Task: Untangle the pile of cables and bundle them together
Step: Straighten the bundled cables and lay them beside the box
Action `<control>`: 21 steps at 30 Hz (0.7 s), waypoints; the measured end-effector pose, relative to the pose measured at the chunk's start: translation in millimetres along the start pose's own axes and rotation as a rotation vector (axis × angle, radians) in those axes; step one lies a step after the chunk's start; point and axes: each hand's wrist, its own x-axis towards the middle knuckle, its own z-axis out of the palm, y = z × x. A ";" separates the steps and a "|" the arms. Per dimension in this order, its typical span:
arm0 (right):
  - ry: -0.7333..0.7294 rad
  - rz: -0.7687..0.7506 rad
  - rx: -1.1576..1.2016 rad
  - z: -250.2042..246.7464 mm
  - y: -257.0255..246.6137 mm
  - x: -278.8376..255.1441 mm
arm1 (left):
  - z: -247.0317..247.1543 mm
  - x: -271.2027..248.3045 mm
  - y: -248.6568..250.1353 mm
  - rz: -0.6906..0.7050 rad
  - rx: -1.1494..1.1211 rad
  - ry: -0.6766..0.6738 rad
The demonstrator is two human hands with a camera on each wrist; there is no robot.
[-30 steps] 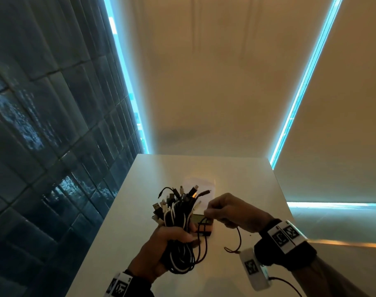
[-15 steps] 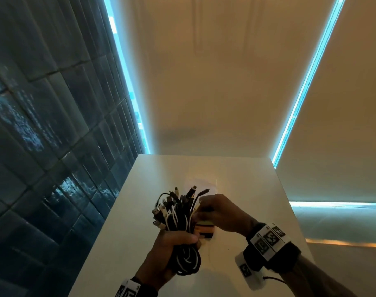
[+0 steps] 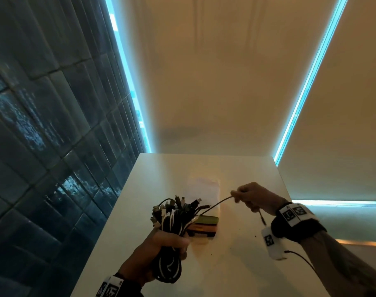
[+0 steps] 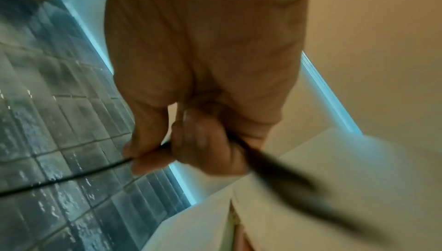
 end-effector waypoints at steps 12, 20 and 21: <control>0.171 -0.541 -0.278 86.7 -96.7 -75.0 | 20.9 24.5 -14.8 -0.089 -0.318 0.074; 0.219 -0.464 0.035 129.5 -78.5 -98.4 | 15.6 36.2 -13.7 0.078 -0.345 0.115; 0.197 -0.464 0.049 134.0 -77.9 -102.1 | 14.6 37.8 -14.3 0.083 -0.357 0.128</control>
